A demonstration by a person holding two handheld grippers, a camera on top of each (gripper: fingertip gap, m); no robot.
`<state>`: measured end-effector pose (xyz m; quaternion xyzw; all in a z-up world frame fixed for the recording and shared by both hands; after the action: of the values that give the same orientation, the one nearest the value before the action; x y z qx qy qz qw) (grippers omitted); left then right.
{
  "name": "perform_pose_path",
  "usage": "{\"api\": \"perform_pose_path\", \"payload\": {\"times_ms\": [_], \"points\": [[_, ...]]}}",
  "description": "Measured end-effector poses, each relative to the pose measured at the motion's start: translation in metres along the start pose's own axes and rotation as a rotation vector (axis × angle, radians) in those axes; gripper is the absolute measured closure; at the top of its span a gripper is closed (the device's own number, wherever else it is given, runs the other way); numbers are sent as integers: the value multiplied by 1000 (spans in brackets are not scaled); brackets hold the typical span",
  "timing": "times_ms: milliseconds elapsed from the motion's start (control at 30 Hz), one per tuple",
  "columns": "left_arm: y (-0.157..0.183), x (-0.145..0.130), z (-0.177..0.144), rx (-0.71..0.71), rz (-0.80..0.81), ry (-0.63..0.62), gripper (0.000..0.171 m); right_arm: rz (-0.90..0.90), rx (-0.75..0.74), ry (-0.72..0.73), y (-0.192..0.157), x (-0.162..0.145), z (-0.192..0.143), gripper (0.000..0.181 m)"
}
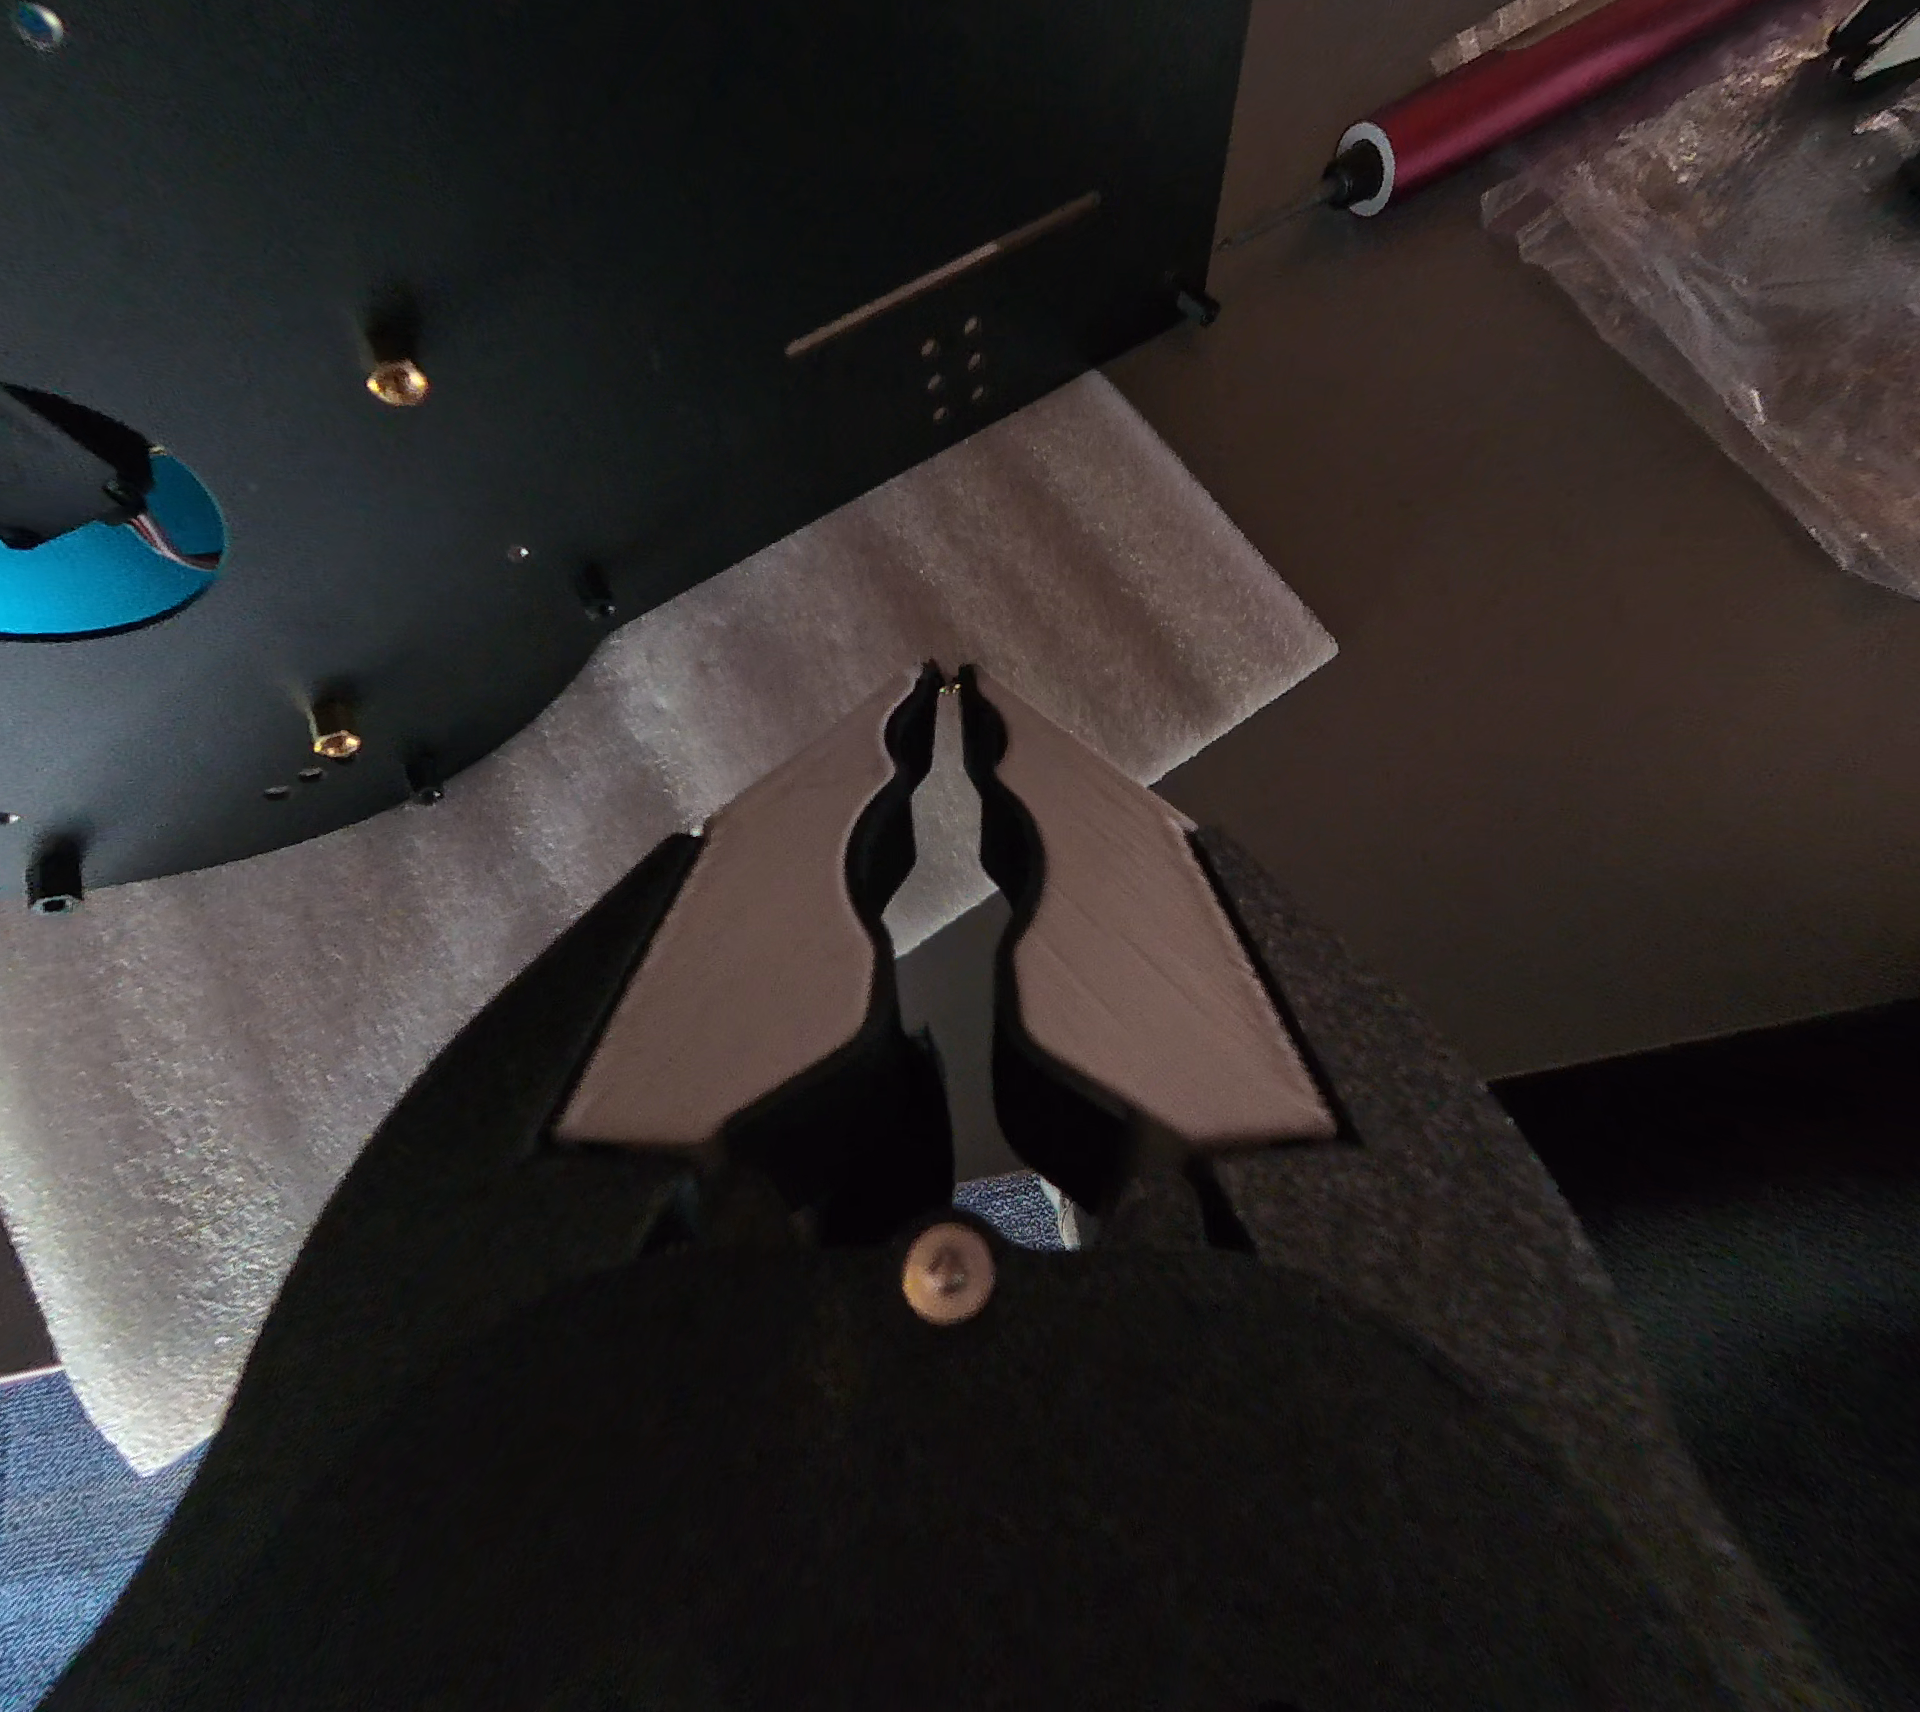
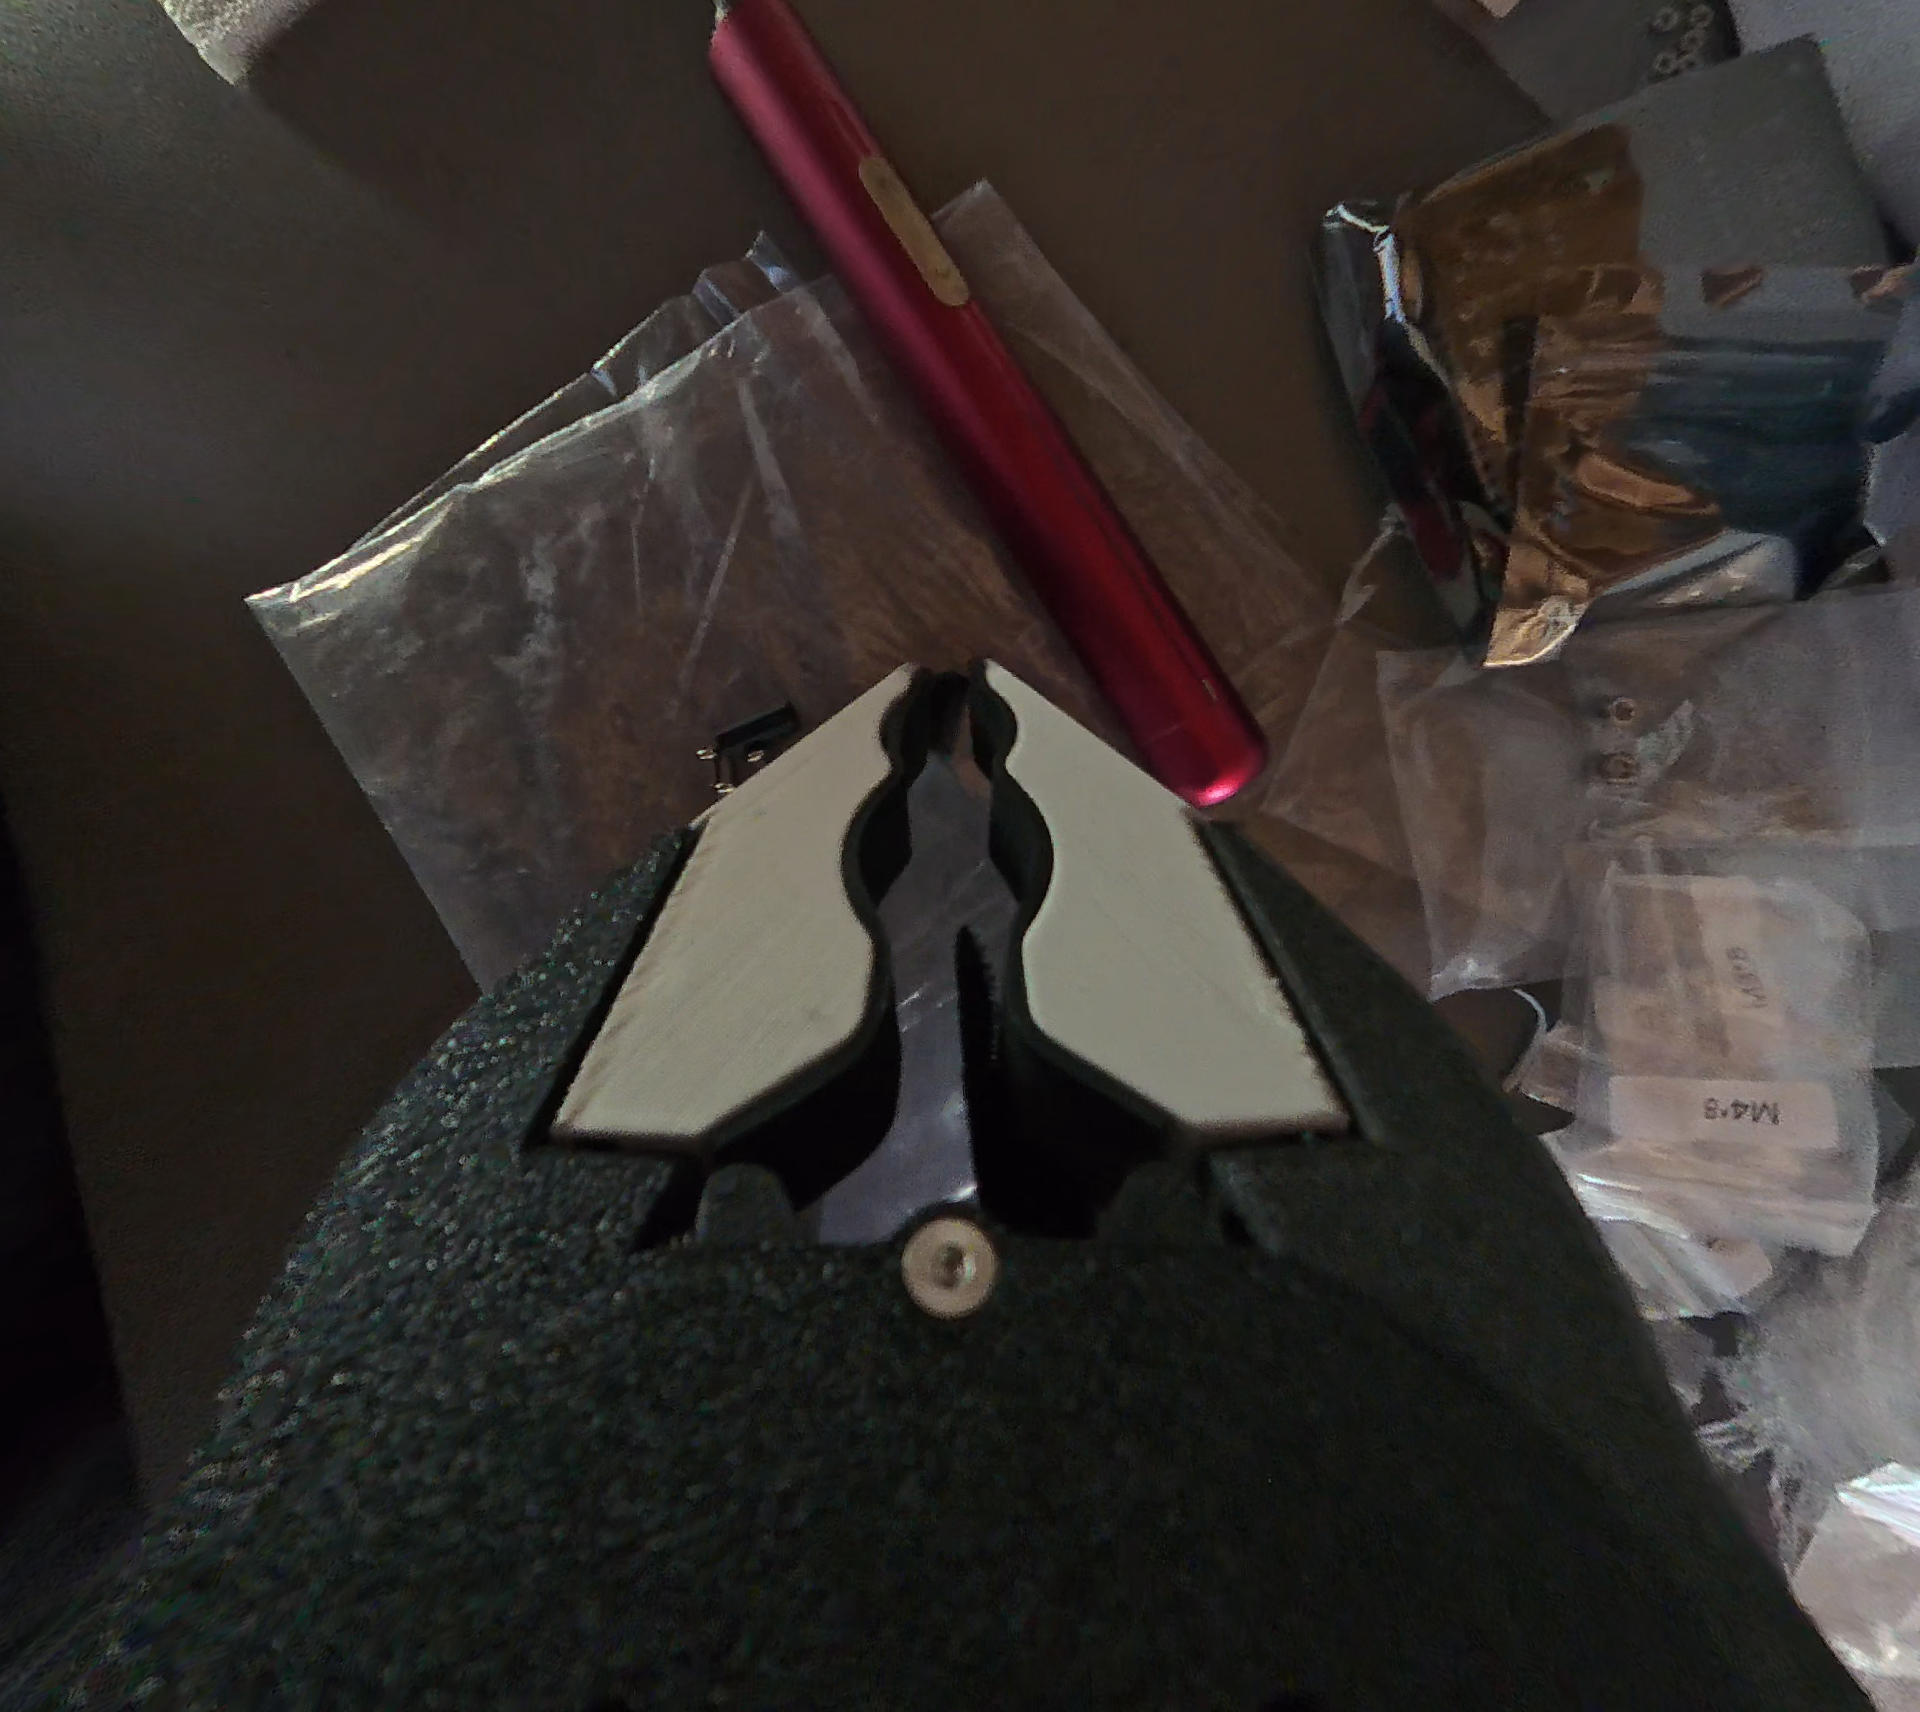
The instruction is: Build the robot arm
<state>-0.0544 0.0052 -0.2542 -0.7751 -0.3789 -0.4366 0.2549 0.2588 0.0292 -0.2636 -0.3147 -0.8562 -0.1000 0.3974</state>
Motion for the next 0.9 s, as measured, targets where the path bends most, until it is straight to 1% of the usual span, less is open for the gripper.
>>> {"api": "perform_pose_path", "payload": {"times_ms": [67, 133, 200, 267, 333, 400, 433, 467, 567, 600, 667, 700, 767, 800, 833, 900], "points": [[-1, -1, 0, -1, 1, 3, 169, -13, -9, -9, -2, 2, -1, 176], [-3, -1, -1, -2, 1, 6, 169, -42, 6, 20, -4, 16, -7, 175], [-6, 0, -2, 0, -13, 19, 169, -98, 15, 116, -2, 53, -14, 176], [-8, 1, -3, -13, -40, 46, 169, -149, 58, 211, 6, 100, -9, 175], [-8, 4, -4, -34, -49, 85, 169, -211, 122, 213, 17, 142, 17, 176], [-7, 7, -5, -58, -57, 123, 169, -323, 150, 210, 28, 179, 62, 175], [-7, 9, -5, -69, -69, 148, 169, -351, 218, 148, 29, 191, 88, 174], [-7, 11, -5, -77, -86, 176, 169, -384, 275, 81, 29, 202, 114, 176], [-13, 18, -4, -65, -137, 240, 169, -474, 466, -45, 14, 216, 182, 175], [-17, 21, -3, -48, -135, 253, 169, -516, 504, -58, 8, 217, 199, 176], [-24, 29, -2, -13, -117, 278, 169, -547, 575, -115, -2, 212, 224, 176], [-26, 34, -1, -2, -112, 296, 169, -545, 592, -137, -4, 210, 230, 175], [-29, 47, -1, 12, -111, 344, 169, -529, 592, -115, -3, 217, 229, 175], [-29, 53, -1, 9, -117, 368, 169, -517, 580, -100, -2, 222, 226, 171], [-29, 59, 0, 6, -126, 388, 169, -508, 561, -90, 0, 229, 220, 162], [-28, 66, 2, 4, -142, 417, 169, -491, 515, -31, 5, 247, 201, 159]]}}
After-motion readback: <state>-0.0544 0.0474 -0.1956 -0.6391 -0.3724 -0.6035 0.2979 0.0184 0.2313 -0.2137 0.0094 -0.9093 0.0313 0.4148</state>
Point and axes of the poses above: each gripper's, where its closed fingertips meet, z out along the fingers, x out of its top, y = z × x across the jaws, the point moved 7 cm from there along -z, back along the fingers, and after that the axes turned 14 degrees about y, right-handed, at the moved point
